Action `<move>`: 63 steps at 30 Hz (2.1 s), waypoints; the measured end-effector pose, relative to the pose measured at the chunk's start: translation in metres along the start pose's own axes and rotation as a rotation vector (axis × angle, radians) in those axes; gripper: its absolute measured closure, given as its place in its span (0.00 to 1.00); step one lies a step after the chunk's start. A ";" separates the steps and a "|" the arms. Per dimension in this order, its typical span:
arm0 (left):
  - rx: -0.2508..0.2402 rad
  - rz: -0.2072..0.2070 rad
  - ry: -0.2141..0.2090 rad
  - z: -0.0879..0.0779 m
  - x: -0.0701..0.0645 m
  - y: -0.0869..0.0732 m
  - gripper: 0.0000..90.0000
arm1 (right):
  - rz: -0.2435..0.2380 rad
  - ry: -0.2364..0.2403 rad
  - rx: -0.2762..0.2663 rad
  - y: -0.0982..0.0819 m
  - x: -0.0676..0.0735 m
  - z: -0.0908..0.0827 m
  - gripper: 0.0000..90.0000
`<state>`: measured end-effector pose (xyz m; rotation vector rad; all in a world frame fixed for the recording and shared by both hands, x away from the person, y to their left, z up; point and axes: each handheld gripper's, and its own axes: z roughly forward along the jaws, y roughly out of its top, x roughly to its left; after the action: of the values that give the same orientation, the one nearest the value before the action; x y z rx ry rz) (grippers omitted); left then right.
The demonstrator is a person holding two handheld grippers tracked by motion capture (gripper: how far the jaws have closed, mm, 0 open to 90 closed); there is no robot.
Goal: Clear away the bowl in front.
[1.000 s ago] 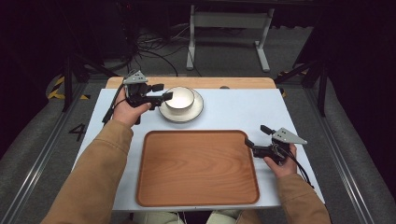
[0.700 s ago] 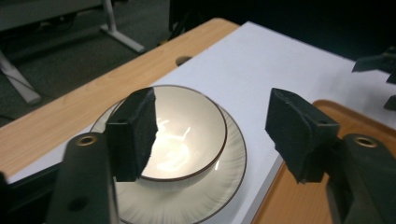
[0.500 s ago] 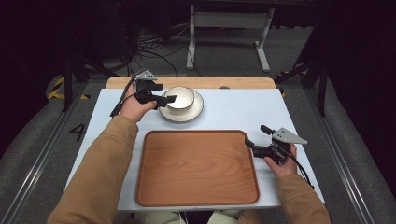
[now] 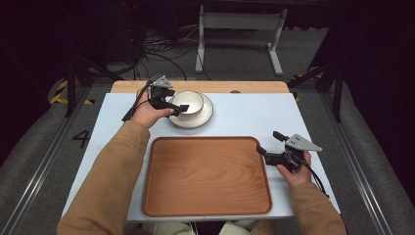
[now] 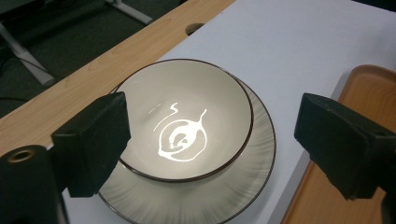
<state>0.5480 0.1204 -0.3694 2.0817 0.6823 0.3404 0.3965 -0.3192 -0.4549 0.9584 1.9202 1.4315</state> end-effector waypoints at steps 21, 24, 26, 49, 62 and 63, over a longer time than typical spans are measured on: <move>0.105 -0.010 -0.052 0.040 -0.002 -0.012 0.29 | -0.002 0.002 -0.003 0.000 0.000 0.000 0.11; 0.109 -0.016 -0.069 0.044 -0.002 -0.012 0.32 | -0.001 0.001 -0.006 0.000 0.000 0.000 0.11; 0.117 -0.016 -0.084 0.048 -0.004 -0.013 0.35 | 0.002 0.000 -0.007 0.000 0.000 0.000 0.11; 0.276 0.069 -0.029 0.066 -0.012 -0.011 0.54 | 0.011 -0.004 -0.011 0.000 -0.001 -0.001 0.10; 0.340 0.115 -0.022 0.071 -0.017 -0.008 0.72 | 0.010 -0.006 -0.016 -0.001 -0.001 -0.001 0.10; 0.339 0.126 -0.023 0.071 -0.018 -0.008 0.74 | 0.010 -0.005 -0.018 -0.001 -0.001 -0.001 0.10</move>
<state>0.5649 0.0653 -0.4157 2.4544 0.6304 0.2852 0.3961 -0.3210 -0.4551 0.9645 1.8983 1.4479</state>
